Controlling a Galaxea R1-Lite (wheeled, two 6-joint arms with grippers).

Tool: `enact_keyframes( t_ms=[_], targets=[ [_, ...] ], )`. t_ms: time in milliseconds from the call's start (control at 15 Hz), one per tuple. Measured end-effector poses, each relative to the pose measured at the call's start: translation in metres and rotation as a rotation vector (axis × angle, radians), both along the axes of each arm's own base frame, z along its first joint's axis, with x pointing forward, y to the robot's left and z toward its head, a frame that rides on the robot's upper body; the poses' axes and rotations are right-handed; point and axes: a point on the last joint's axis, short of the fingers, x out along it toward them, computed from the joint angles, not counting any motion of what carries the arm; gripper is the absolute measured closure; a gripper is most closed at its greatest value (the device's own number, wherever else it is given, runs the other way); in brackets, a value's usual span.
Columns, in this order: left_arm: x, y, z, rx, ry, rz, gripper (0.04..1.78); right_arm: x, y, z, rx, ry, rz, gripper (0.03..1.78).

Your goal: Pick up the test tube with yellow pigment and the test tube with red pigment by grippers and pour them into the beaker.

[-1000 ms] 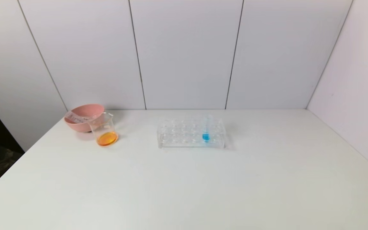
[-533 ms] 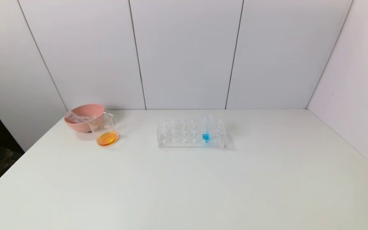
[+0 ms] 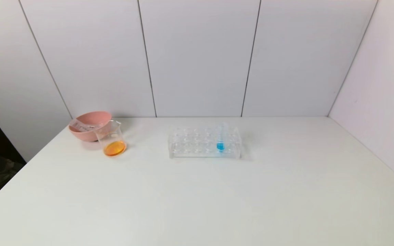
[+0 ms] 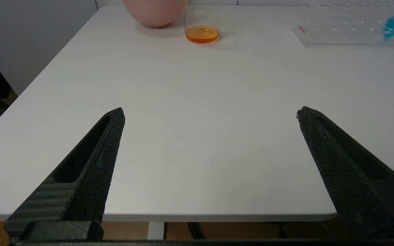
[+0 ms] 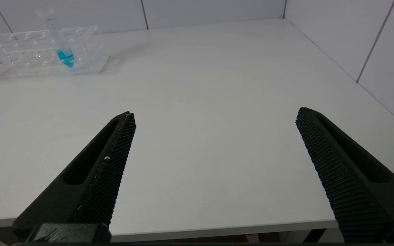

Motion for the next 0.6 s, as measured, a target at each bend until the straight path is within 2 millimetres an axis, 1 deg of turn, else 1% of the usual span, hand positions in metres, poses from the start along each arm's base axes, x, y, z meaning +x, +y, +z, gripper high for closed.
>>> enact_keyframes(
  t_ms=[600],
  targets=[
    [0.0008,0.0001,-0.0009,-0.003,-0.008,0.008,0.06,0.0000,0.0000,0.0000,0.000,0.000,0.000,0.10]
  ],
)
